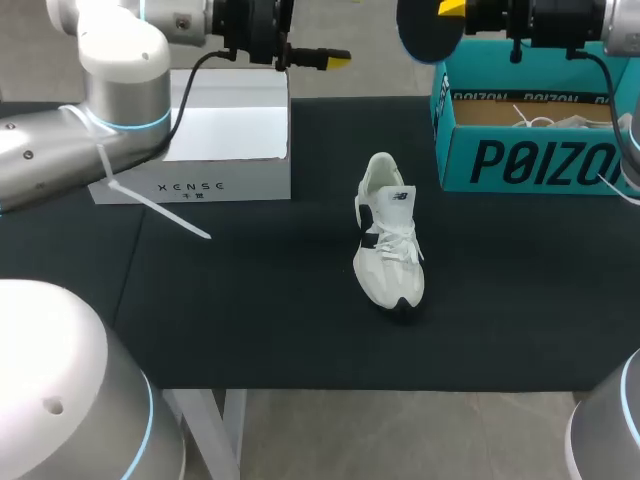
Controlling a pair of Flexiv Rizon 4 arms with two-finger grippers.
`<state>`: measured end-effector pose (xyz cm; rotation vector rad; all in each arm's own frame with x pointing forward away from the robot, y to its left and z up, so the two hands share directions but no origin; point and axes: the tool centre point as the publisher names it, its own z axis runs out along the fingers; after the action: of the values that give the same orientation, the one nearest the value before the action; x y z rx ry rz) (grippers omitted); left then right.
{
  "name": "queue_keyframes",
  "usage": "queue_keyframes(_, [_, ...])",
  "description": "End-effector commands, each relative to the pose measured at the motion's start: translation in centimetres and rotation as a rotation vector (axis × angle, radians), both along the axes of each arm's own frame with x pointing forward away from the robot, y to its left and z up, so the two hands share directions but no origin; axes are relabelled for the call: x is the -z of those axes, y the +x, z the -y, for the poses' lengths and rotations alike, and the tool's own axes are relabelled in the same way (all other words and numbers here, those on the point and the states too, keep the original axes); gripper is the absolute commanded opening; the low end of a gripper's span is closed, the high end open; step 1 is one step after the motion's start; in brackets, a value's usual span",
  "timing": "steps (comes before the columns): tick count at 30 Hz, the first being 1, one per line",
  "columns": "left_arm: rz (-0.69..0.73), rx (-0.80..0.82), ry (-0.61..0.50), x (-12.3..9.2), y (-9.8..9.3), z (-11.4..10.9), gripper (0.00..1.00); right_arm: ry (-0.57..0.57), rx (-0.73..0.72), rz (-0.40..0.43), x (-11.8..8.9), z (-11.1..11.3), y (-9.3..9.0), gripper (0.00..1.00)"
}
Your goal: Take the shoe out of the shoebox, open the shoe tongue, remove and reinsert the insole, then place the shoe into the shoebox
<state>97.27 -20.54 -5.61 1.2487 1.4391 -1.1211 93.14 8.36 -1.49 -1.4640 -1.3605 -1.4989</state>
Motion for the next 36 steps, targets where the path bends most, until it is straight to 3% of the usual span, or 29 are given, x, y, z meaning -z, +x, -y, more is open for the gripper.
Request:
queue_keyframes(1, [-0.05,-0.009,0.096,0.5,-1.6,-4.8,1.0,0.004,-0.01,0.028,0.3,-0.3,0.6,0.0])
queue_keyframes(8, [-0.11,-0.182,0.128,2.6,-1.2,-9.0,1.0,-0.033,-0.005,0.091,1.1,-0.5,1.0,0.0])
queue_keyframes(13, [-0.114,-0.204,0.132,2.9,-1.0,-9.3,1.0,-0.103,0.051,0.173,2.6,0.0,1.7,0.0])
queue_keyframes(18, [-0.114,-0.204,0.132,2.9,-1.0,-9.3,1.0,-0.052,0.13,0.366,4.3,0.7,3.3,0.0])
queue_keyframes(21, [-0.114,-0.204,0.132,2.9,-1.0,-9.3,1.0,-0.01,0.102,0.447,4.9,0.8,4.2,0.0])
queue_keyframes(25, [-0.114,-0.204,0.132,2.9,-1.0,-9.3,1.0,-0.053,0.042,0.448,5.9,0.8,4.7,0.0])
queue_keyframes(36, [-0.114,-0.204,0.132,2.9,-1.0,-9.3,1.0,-0.053,0.042,0.448,5.9,0.8,4.7,0.0])
